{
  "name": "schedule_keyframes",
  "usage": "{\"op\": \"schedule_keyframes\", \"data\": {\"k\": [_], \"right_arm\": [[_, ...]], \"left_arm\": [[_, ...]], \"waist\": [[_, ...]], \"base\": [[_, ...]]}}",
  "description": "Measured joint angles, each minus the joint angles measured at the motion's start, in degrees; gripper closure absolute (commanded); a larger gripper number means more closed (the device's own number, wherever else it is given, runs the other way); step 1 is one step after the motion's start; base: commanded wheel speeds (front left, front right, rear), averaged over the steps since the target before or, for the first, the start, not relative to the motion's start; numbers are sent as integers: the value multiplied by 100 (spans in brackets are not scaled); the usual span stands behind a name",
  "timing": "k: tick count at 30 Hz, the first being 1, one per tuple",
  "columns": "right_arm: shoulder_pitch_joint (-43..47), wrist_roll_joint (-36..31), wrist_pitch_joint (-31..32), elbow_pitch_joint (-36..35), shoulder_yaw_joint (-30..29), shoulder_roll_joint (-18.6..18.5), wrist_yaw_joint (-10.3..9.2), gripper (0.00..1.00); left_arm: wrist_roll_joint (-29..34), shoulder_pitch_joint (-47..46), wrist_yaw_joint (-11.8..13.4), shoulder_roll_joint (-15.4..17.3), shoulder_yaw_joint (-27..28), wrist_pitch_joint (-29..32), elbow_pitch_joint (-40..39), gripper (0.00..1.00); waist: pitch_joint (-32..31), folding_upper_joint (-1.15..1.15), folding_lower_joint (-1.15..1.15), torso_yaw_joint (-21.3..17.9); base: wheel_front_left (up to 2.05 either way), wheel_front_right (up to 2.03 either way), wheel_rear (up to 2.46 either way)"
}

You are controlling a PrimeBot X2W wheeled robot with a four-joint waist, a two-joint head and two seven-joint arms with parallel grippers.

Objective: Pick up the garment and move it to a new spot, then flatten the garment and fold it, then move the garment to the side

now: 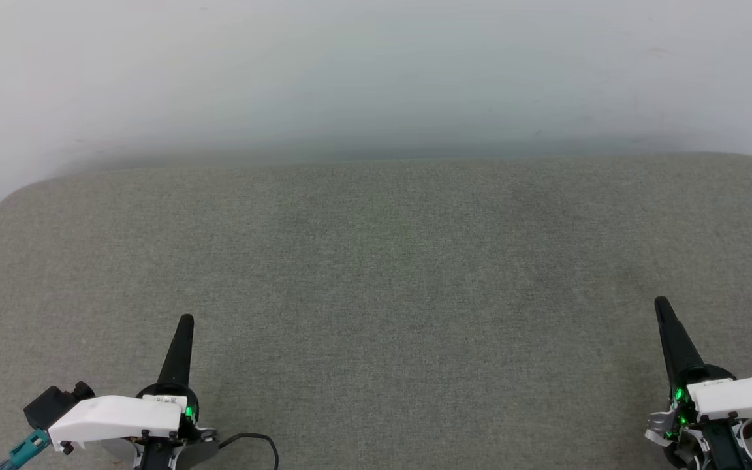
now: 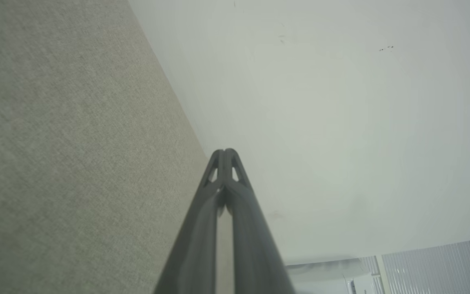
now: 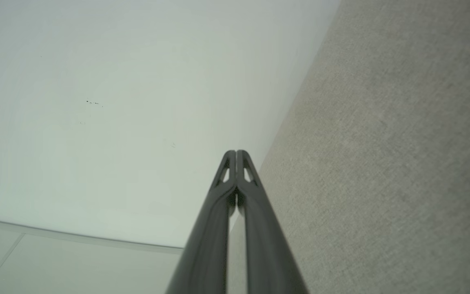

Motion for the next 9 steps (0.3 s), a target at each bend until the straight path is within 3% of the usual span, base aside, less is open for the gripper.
{"op": "schedule_keyframes", "data": {"k": [9], "right_arm": [[-21,387,94,34,-25,15,0,100]], "left_arm": [[-408,-37,0,-2,43,118,69,100]], "waist": [[-28,0,0,10]], "base": [[0,0,0]]}}
